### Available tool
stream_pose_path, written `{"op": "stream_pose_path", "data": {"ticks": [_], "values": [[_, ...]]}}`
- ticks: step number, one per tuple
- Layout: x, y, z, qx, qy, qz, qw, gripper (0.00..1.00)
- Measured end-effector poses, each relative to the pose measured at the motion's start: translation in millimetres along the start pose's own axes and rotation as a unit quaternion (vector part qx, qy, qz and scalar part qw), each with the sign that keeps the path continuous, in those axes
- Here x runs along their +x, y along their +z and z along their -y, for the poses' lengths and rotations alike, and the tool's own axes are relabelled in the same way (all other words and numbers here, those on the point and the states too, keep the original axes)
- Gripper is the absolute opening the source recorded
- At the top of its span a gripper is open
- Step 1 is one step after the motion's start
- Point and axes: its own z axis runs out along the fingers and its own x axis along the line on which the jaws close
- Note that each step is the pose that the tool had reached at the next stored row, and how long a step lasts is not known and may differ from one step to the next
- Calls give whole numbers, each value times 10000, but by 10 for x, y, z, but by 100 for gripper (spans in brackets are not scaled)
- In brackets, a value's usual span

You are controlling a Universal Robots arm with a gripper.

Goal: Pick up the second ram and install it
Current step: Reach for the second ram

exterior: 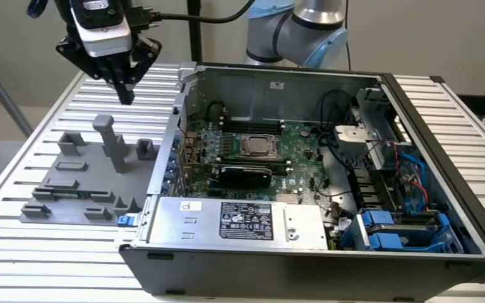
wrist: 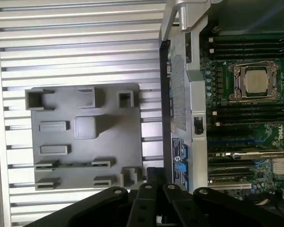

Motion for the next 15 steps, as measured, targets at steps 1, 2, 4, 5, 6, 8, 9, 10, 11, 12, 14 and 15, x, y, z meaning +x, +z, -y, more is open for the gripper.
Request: {"op": "stream_pose_path", "data": {"ticks": [1,2,4,5,6,8,9,10,11,12,14,15], "values": [[45,1,11,0,-1,-1,10000,0],[87,4,20,0,-1,-1,10000,0],[178,14,37,1,0,0,10000,0],[223,22,43,1,0,-1,10000,0],[272,33,50,1,0,0,10000,0],[360,55,61,2,0,0,10000,0],[405,68,67,2,0,0,10000,0],[450,81,72,3,0,0,10000,0],[497,95,77,3,0,0,10000,0],[544,109,82,5,-1,0,10000,0],[636,139,91,6,0,0,10000,0],[679,152,96,7,-1,0,10000,0]]}}
